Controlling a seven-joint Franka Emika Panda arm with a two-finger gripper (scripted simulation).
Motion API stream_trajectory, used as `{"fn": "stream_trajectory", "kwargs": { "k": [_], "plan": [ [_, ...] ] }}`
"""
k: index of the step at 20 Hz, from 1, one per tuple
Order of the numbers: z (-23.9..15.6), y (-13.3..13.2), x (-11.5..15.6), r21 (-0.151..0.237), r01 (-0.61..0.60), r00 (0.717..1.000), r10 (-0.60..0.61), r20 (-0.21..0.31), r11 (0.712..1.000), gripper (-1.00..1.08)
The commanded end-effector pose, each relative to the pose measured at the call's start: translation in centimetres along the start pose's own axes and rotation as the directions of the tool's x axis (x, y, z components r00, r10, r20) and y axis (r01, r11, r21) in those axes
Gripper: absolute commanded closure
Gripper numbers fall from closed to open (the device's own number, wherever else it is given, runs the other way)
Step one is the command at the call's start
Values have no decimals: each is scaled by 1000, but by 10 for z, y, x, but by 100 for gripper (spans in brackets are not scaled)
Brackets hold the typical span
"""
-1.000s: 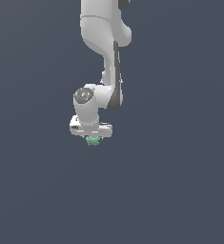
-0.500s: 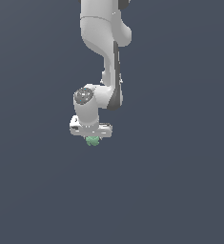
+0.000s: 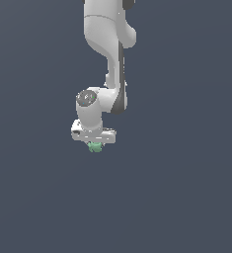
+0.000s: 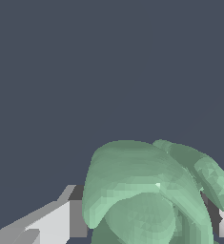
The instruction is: Pick up the object and move it to a goal position.
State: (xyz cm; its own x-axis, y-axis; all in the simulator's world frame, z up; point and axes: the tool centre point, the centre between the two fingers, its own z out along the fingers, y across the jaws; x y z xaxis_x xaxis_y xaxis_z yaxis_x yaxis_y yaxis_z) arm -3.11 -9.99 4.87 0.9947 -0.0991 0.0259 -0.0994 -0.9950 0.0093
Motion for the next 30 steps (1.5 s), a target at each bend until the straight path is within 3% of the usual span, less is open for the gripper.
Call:
{"fn": "stream_trajectory", "kwargs": {
  "k": [1,8,14,22,30],
  "plan": [
    [-7,0,9,-7,-18,1000,18,-21,1000,108],
    [-41,4,47,-36,-104,988,99,-119,994,108],
    [-87,10,87,-61,-209,953,189,-236,976,108],
    [-153,22,131,-75,-346,875,292,-386,935,108],
    [-221,35,160,-69,-469,770,370,-519,880,108]
  ]
}}
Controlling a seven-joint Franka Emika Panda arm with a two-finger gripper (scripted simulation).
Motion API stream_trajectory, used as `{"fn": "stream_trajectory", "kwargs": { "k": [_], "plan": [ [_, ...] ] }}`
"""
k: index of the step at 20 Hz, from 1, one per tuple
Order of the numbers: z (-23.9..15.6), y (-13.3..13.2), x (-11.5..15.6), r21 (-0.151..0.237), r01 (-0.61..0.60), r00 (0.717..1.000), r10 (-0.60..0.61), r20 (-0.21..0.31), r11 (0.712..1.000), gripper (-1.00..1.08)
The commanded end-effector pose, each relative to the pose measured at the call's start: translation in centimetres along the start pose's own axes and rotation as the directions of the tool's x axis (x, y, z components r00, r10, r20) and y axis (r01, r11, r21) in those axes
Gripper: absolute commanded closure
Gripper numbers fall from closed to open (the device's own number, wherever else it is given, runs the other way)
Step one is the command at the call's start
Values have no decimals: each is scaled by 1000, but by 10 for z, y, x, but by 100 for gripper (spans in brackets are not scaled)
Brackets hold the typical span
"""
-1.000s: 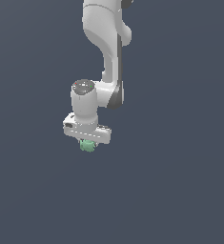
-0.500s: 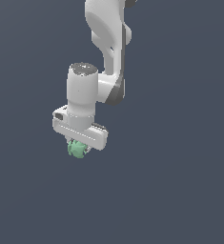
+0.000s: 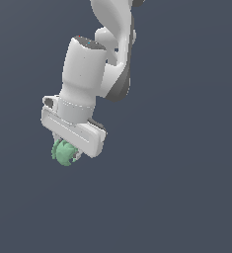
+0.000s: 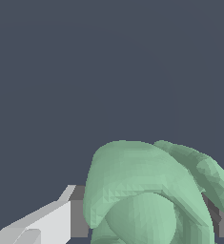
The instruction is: Pick up the object and move it to a goal position.
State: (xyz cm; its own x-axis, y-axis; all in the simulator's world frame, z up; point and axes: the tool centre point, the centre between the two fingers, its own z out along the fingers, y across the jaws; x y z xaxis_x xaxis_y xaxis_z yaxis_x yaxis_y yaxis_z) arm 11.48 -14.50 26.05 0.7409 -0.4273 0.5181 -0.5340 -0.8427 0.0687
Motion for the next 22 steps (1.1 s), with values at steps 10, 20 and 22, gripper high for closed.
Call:
{"fn": "stream_trajectory", "kwargs": {
  "k": [10,20,22],
  "plan": [
    [-72,11,76,-63,-180,966,164,-201,982,108],
    [-139,25,123,-90,-326,892,274,-360,941,108],
    [-150,27,129,-93,-347,878,288,-383,933,108]
  ]
}}
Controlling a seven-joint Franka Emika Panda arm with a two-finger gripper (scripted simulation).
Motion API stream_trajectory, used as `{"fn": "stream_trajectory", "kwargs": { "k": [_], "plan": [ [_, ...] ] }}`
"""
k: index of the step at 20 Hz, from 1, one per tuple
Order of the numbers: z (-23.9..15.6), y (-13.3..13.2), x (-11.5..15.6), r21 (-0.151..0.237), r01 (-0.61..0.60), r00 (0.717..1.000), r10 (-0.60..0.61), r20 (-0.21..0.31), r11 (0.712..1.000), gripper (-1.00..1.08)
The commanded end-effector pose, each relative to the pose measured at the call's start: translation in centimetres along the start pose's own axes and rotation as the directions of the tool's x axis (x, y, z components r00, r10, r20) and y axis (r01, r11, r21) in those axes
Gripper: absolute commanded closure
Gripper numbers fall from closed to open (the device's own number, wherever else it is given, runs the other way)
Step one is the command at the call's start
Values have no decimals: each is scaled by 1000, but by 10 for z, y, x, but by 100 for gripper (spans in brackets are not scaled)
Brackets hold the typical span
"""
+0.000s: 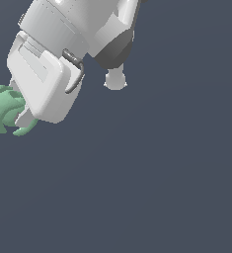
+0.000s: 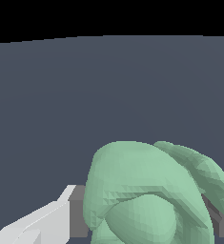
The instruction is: Pick up the object and move it to a goal position.
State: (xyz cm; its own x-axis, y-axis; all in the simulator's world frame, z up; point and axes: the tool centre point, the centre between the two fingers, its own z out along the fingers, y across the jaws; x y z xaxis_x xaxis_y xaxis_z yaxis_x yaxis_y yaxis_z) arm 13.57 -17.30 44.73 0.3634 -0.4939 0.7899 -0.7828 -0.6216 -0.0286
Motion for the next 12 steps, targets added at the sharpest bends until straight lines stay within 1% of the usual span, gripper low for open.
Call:
{"fn": "stream_trajectory", "kwargs": {
  "k": [1,7,12],
  "plan": [
    [-9,2,12,-13,-26,999,26,-29,1000,108],
    [-25,4,30,-32,-65,995,62,-73,997,108],
    [-28,4,34,-38,-74,994,71,-84,997,108]
  ]
}}
